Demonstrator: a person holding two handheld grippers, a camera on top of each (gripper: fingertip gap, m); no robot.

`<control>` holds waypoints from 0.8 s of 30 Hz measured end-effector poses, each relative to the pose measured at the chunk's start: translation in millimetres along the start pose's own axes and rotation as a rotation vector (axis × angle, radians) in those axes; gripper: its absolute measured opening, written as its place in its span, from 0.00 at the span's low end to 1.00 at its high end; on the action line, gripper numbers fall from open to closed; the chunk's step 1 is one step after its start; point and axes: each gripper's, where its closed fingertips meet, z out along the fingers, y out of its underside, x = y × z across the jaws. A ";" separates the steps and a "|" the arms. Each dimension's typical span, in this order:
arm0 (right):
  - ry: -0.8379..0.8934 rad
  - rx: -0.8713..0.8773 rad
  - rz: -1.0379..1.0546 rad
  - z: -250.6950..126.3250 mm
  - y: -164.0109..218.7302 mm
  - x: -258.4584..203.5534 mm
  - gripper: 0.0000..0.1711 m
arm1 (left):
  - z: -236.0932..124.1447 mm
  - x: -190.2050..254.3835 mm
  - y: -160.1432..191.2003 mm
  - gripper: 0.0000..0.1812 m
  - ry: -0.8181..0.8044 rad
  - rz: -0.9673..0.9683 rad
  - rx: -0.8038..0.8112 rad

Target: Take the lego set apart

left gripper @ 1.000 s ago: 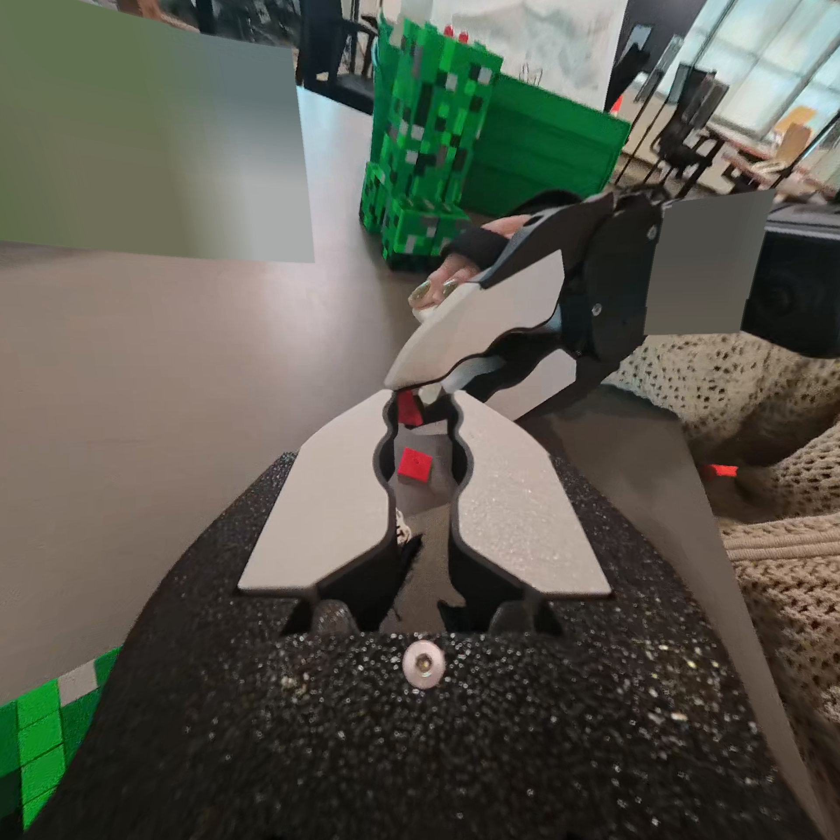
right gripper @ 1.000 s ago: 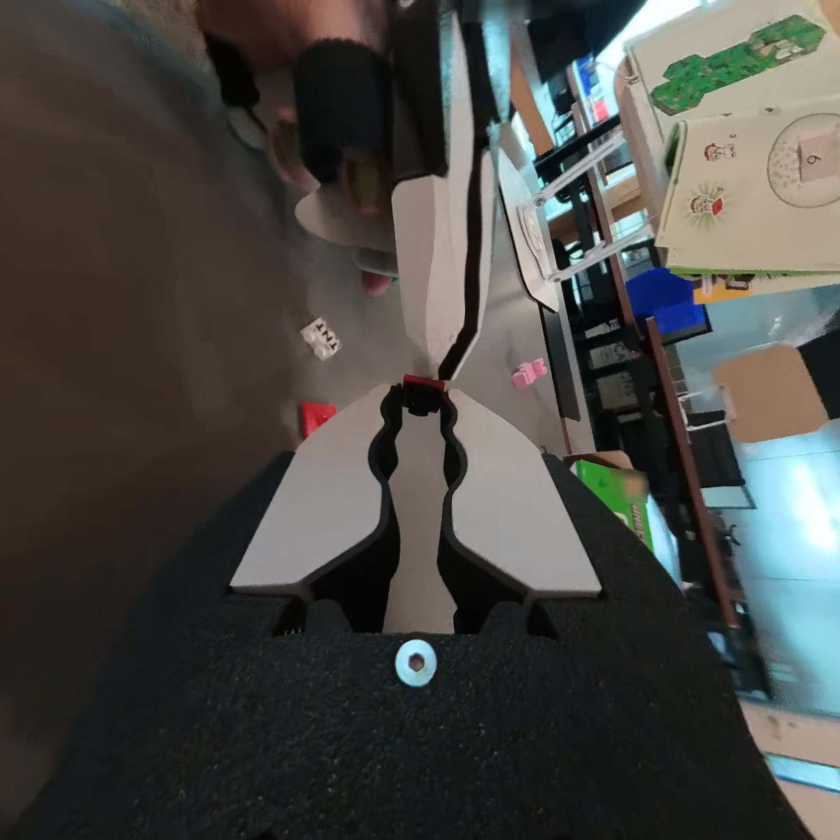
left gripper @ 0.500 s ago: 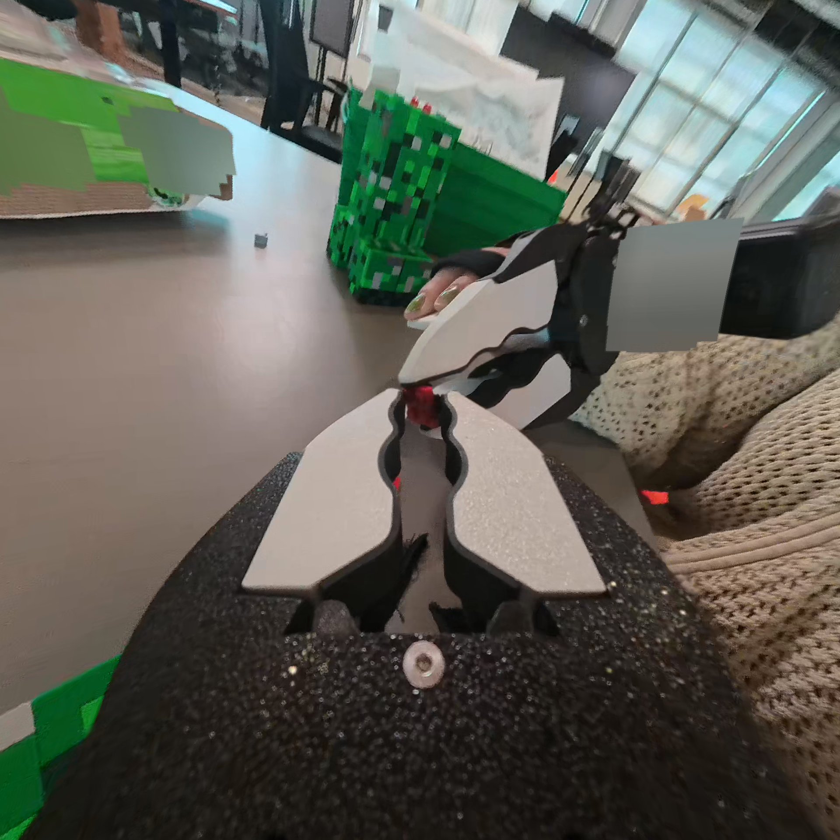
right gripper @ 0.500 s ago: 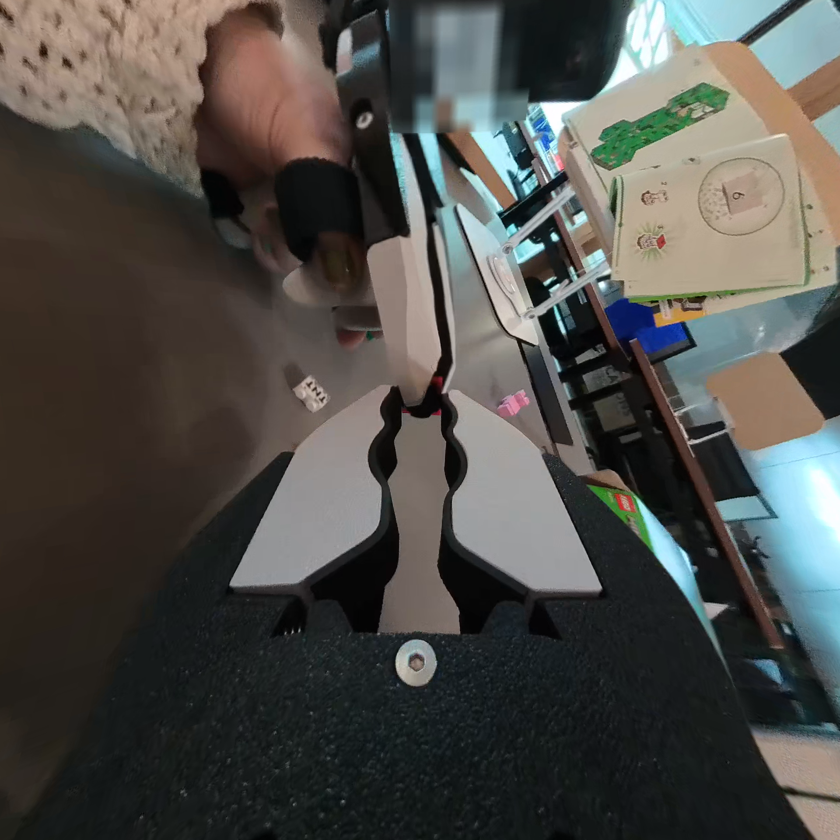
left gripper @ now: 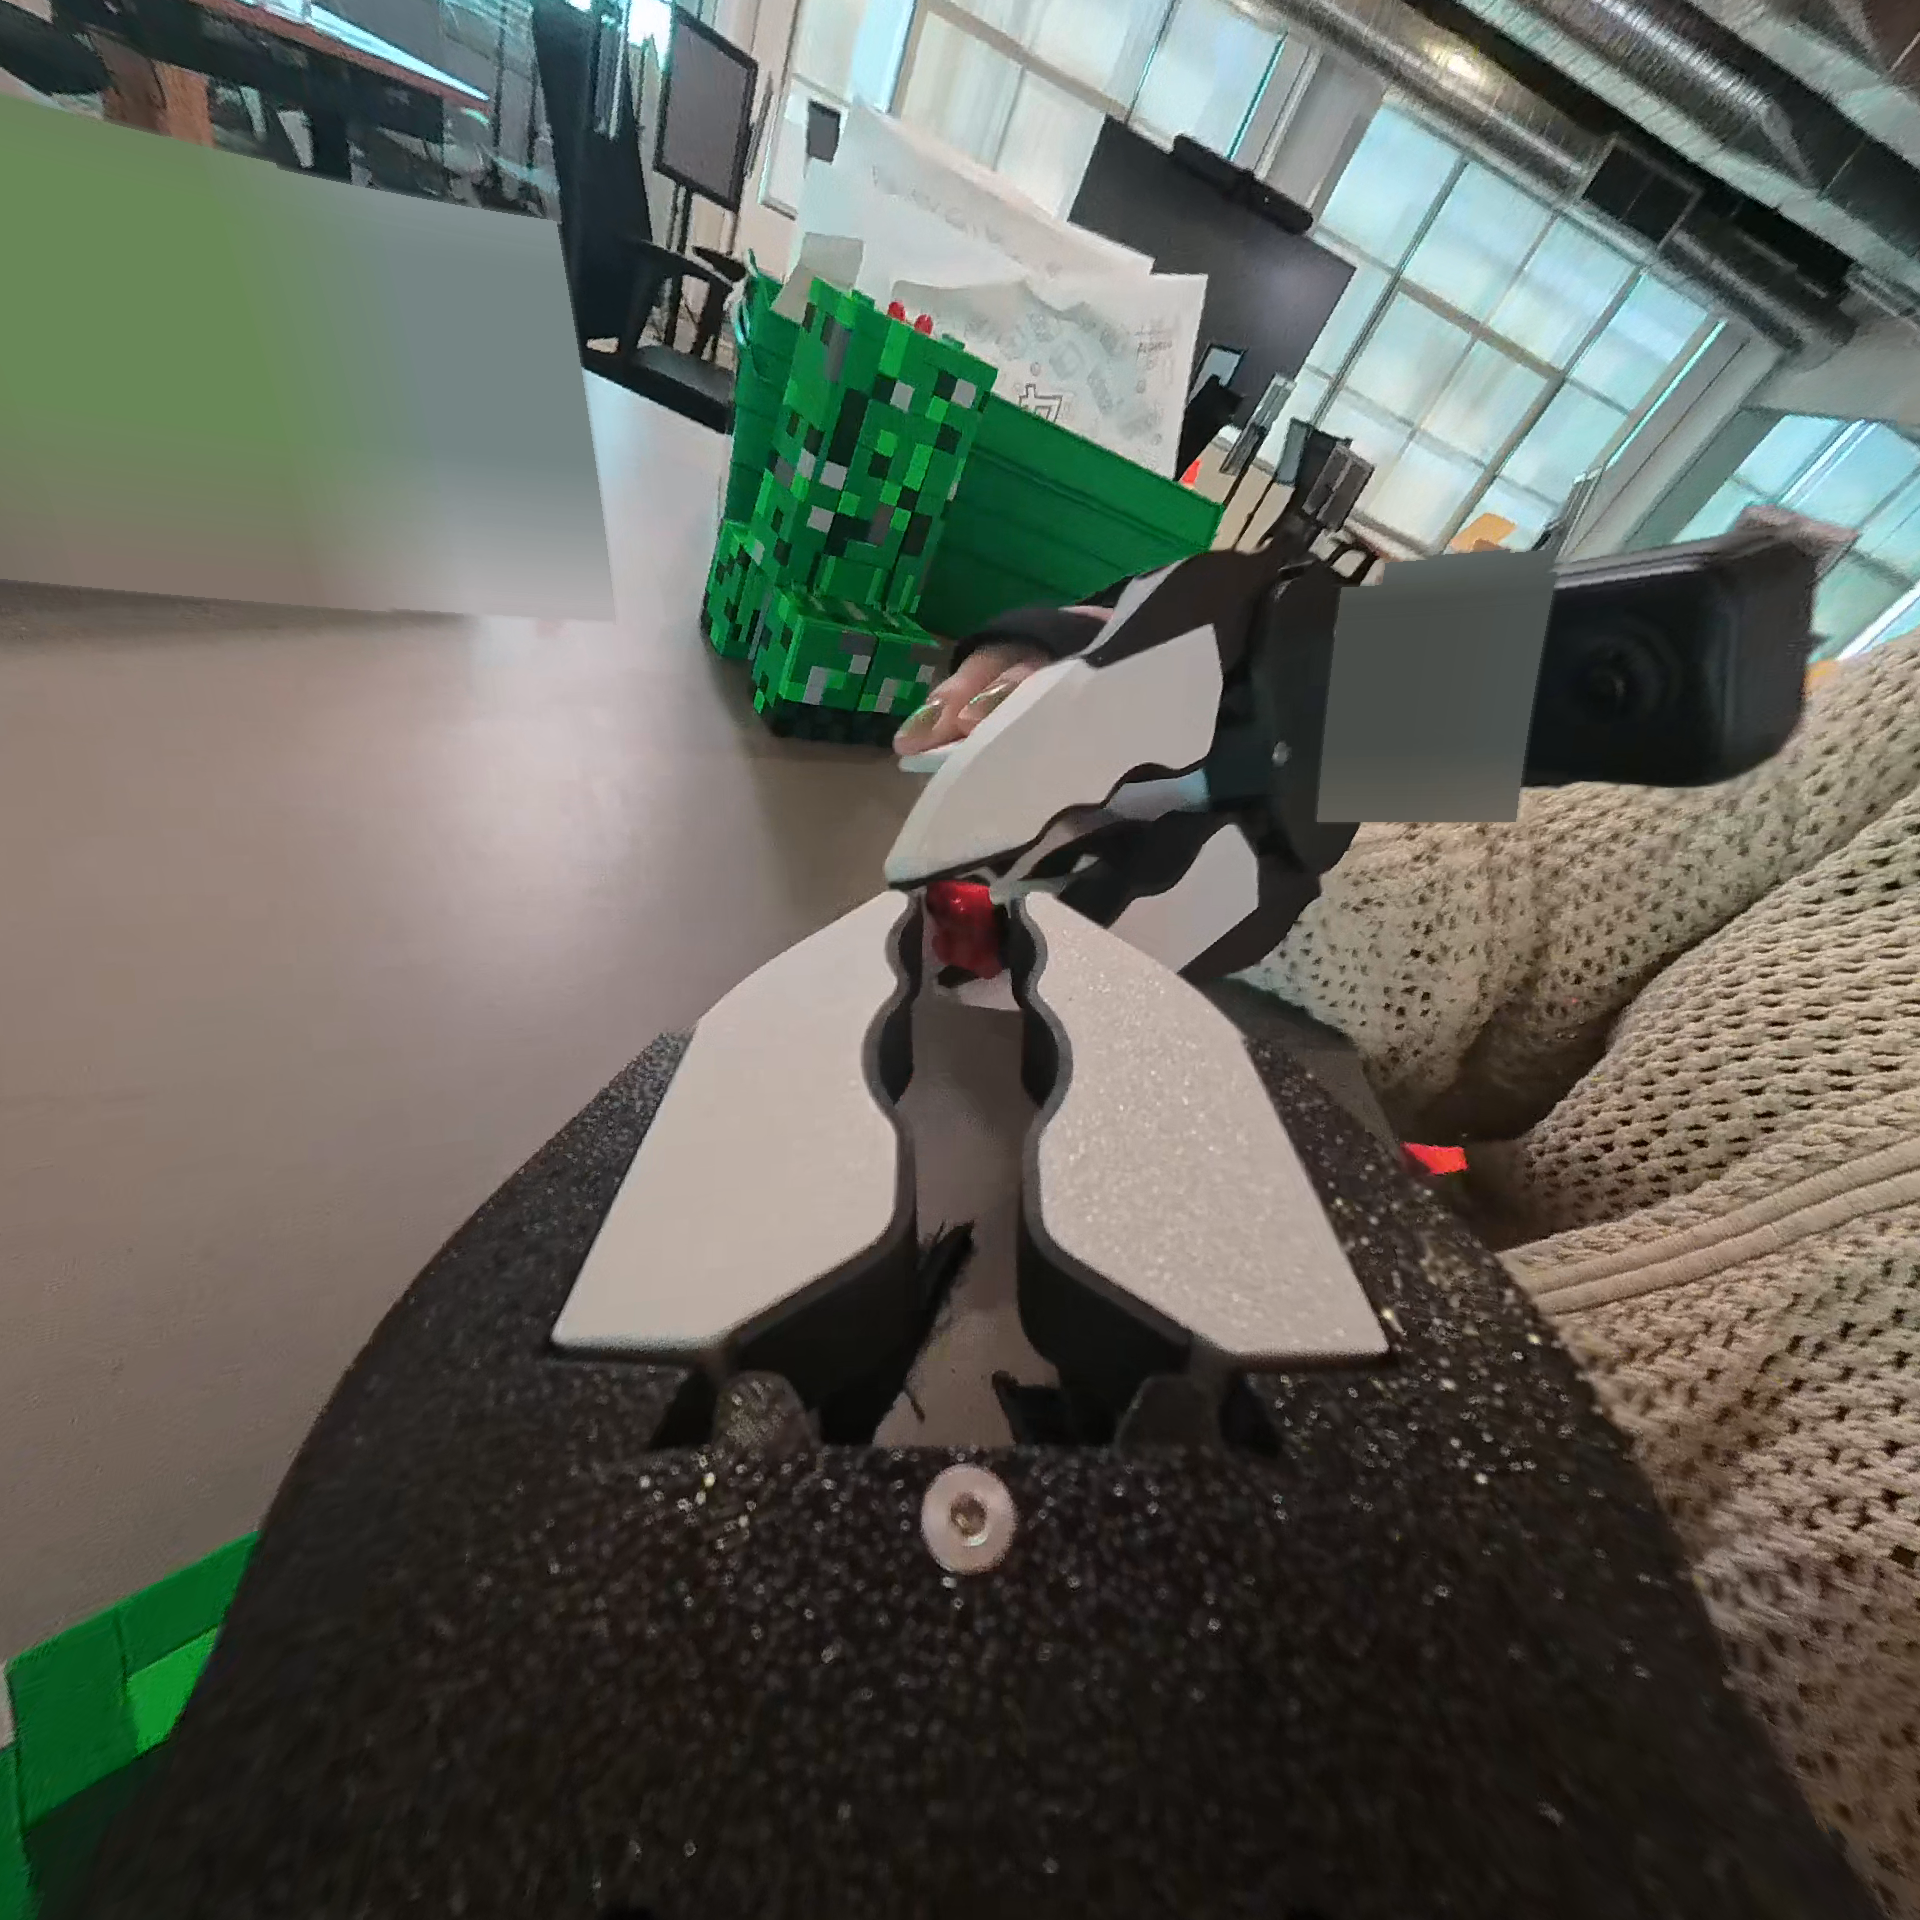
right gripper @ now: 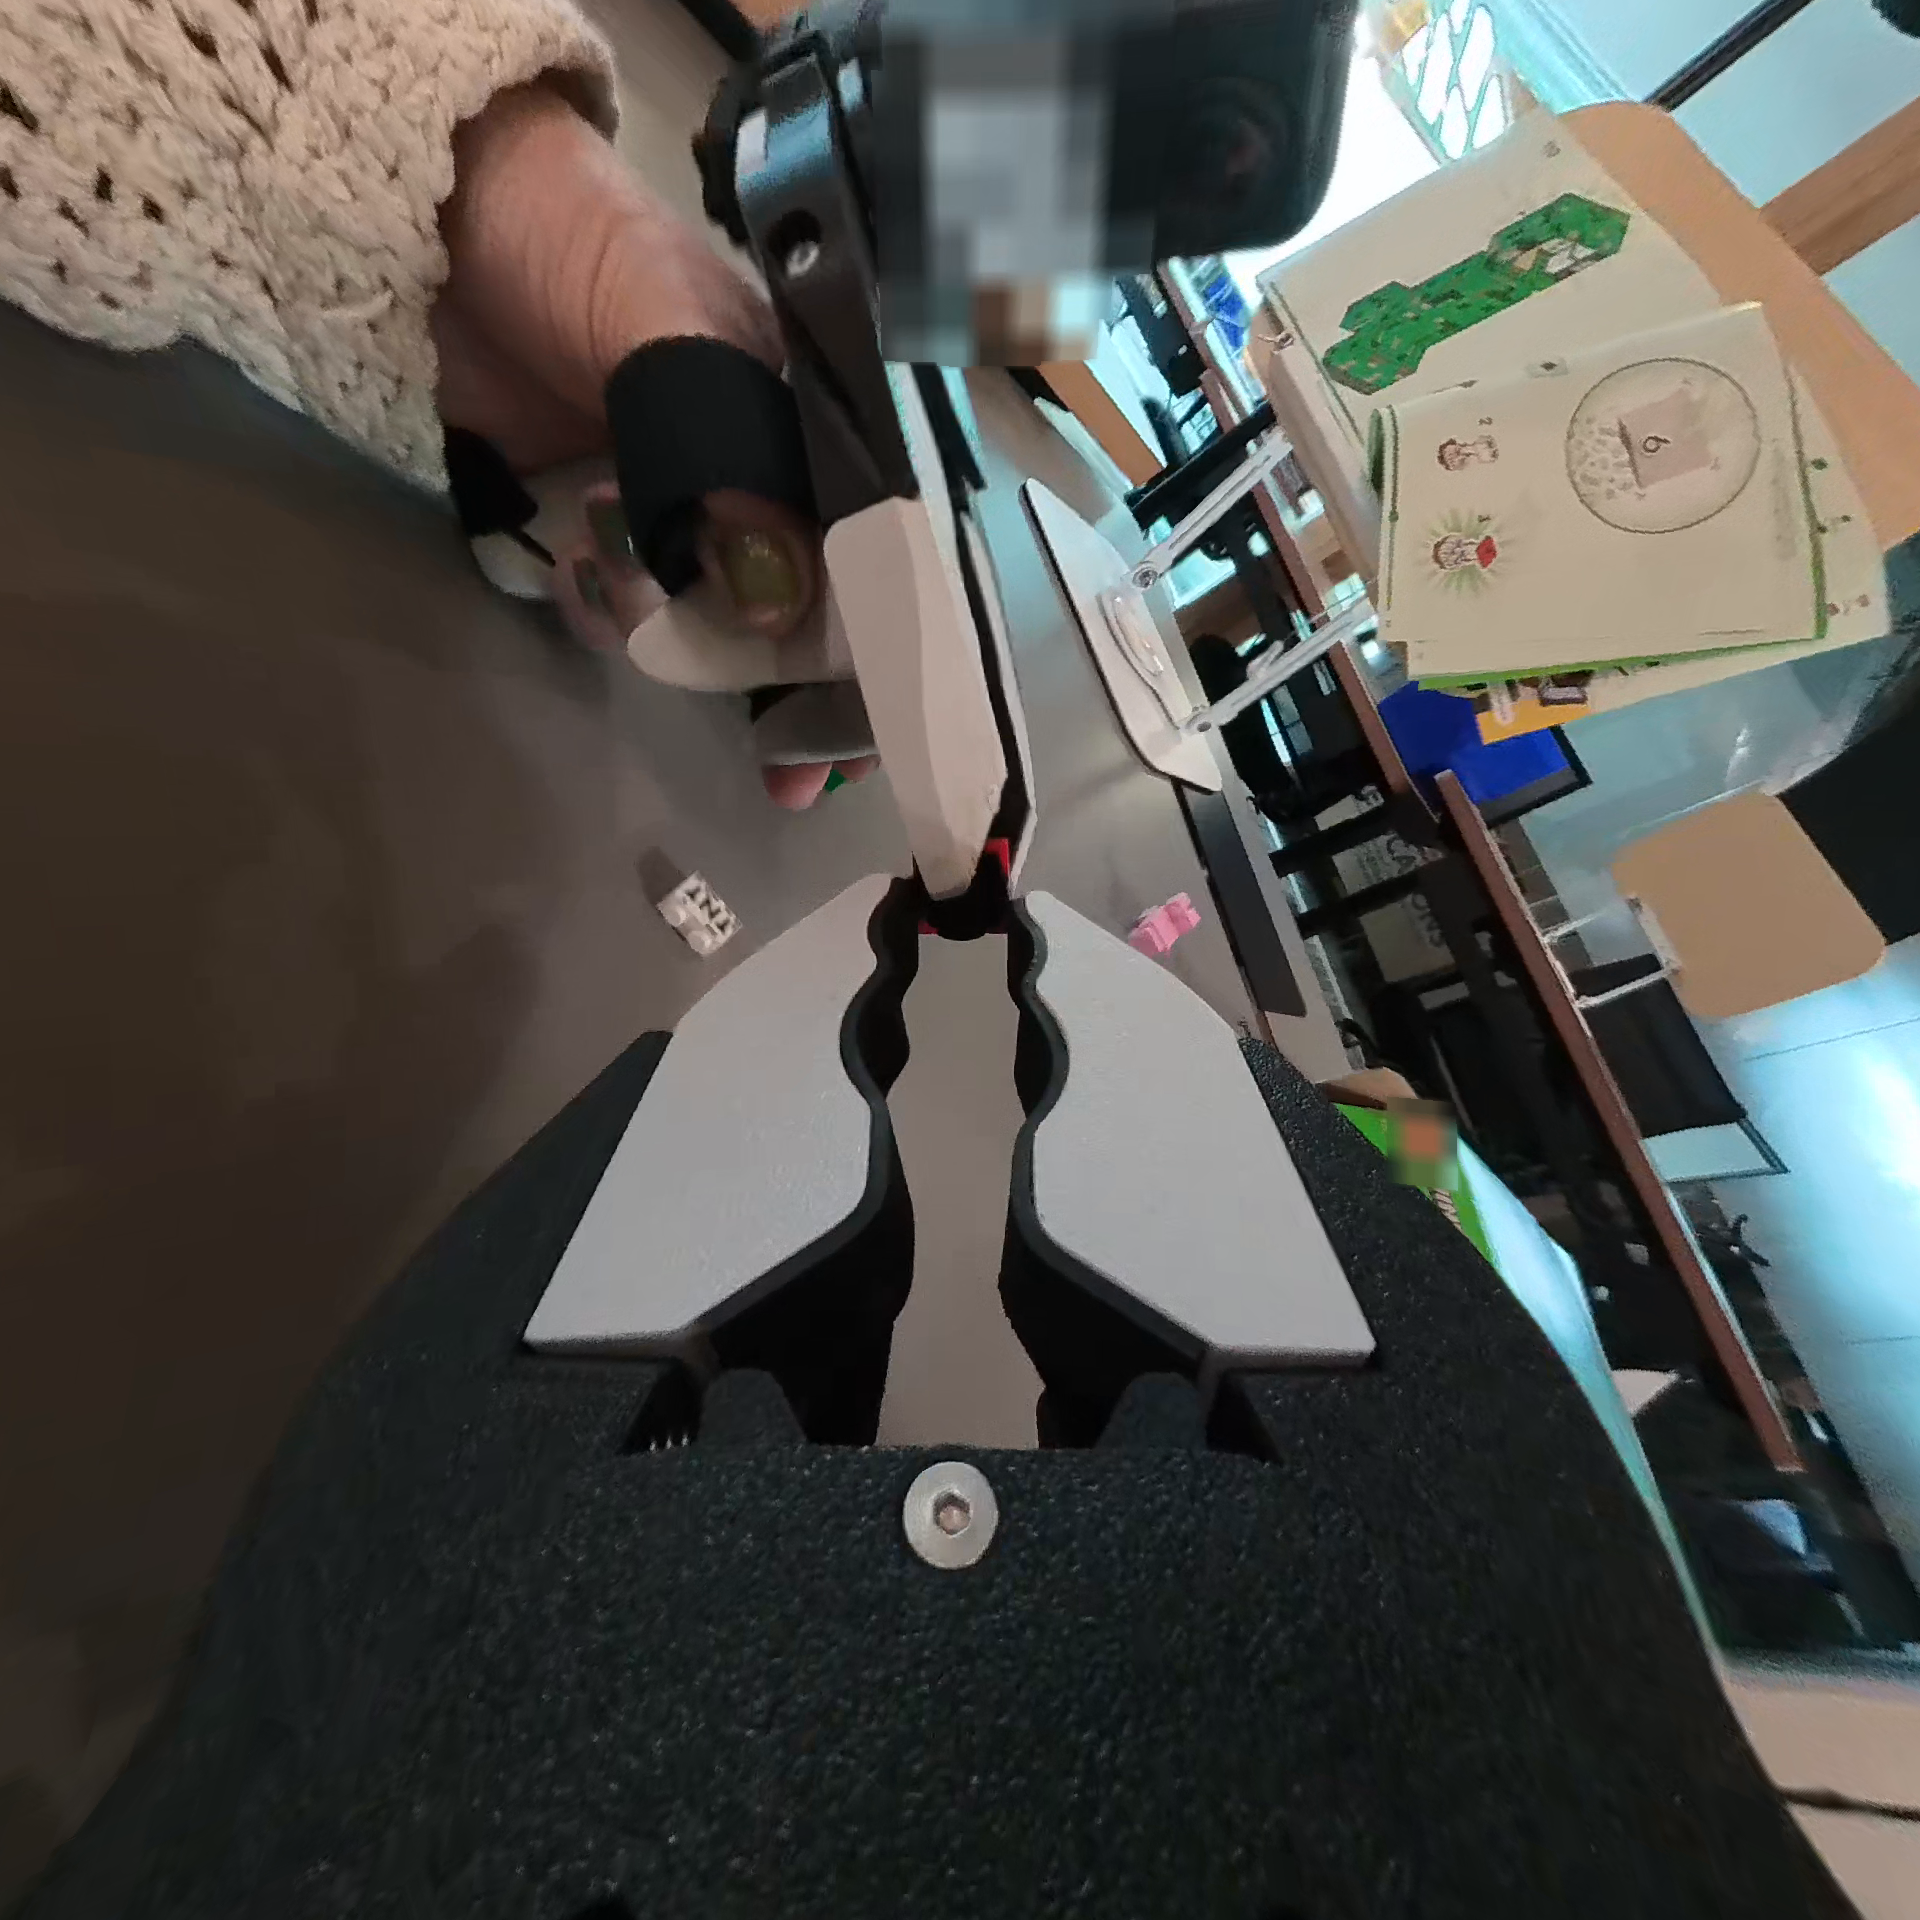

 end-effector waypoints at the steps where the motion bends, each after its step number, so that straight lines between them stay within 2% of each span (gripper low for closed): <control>1: -0.006 -0.018 -0.018 0.6 3.4 -1.2 0.09 | -0.7 -2.0 0.8 0.08 -0.015 0.010 -0.007; 6: -0.047 -0.050 -0.037 1.3 10.4 -6.1 0.09 | -5.3 -8.9 2.5 0.07 -0.060 0.044 -0.031; 9: -0.059 -0.076 -0.070 2.1 14.5 -8.8 0.09 | -2.9 -7.8 6.7 0.03 -0.063 0.068 -0.056; 18: -0.059 -0.080 -0.112 0.4 15.7 -9.7 0.09 | -0.9 -5.7 7.5 0.02 -0.048 0.051 -0.054; 24: -0.053 -0.106 -0.170 1.3 18.3 -12.2 0.09 | -2.1 -9.4 12.0 0.01 -0.087 0.049 -0.108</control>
